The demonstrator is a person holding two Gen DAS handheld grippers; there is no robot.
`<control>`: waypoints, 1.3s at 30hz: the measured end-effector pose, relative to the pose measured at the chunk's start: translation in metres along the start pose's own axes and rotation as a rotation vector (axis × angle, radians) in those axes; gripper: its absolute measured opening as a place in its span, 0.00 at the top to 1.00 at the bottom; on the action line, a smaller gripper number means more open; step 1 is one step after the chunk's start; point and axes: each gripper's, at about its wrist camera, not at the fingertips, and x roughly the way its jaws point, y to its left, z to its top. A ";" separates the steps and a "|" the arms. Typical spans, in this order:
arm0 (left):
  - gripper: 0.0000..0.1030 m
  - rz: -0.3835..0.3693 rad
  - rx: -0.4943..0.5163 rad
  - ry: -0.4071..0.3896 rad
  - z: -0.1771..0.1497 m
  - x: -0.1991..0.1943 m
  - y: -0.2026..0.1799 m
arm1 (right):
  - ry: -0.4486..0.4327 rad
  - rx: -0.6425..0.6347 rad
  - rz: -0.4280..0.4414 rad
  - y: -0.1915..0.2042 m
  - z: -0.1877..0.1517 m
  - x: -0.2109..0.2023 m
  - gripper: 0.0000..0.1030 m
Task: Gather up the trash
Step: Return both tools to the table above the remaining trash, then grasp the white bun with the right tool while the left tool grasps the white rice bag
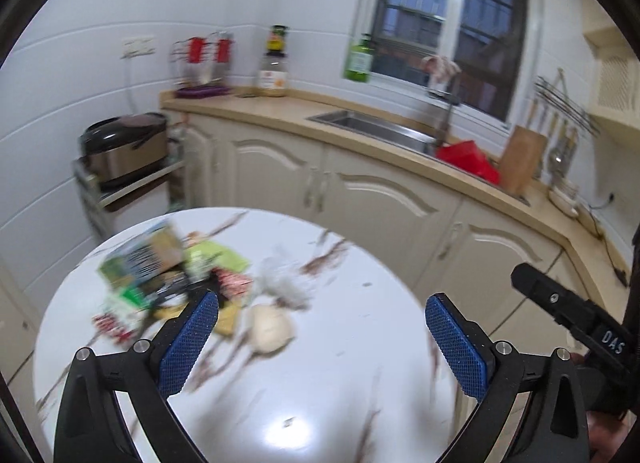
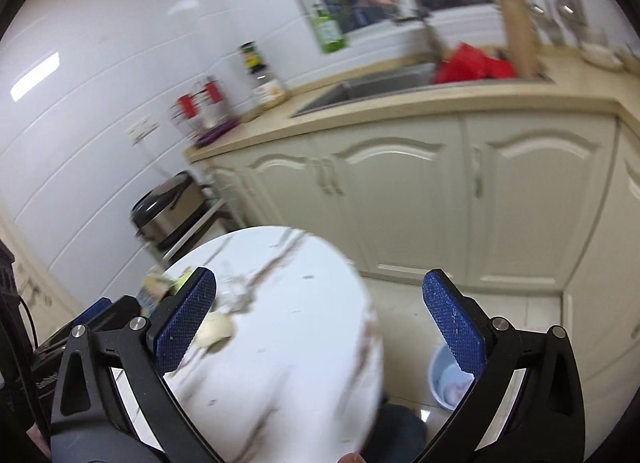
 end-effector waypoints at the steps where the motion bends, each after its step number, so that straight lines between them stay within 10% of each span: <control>1: 0.01 0.026 -0.010 -0.006 0.000 -0.009 0.009 | 0.001 -0.020 0.009 0.011 -0.002 0.001 0.00; 15: 0.01 0.406 -0.063 -0.046 -0.056 -0.104 0.034 | 0.066 -0.238 0.016 0.138 -0.049 0.022 0.00; 30: 0.01 0.408 -0.139 0.044 -0.039 -0.089 0.048 | 0.197 -0.347 -0.048 0.170 -0.079 0.076 0.00; 39: 0.01 0.376 -0.138 0.149 0.003 -0.007 0.100 | 0.291 -0.370 -0.073 0.168 -0.093 0.122 0.00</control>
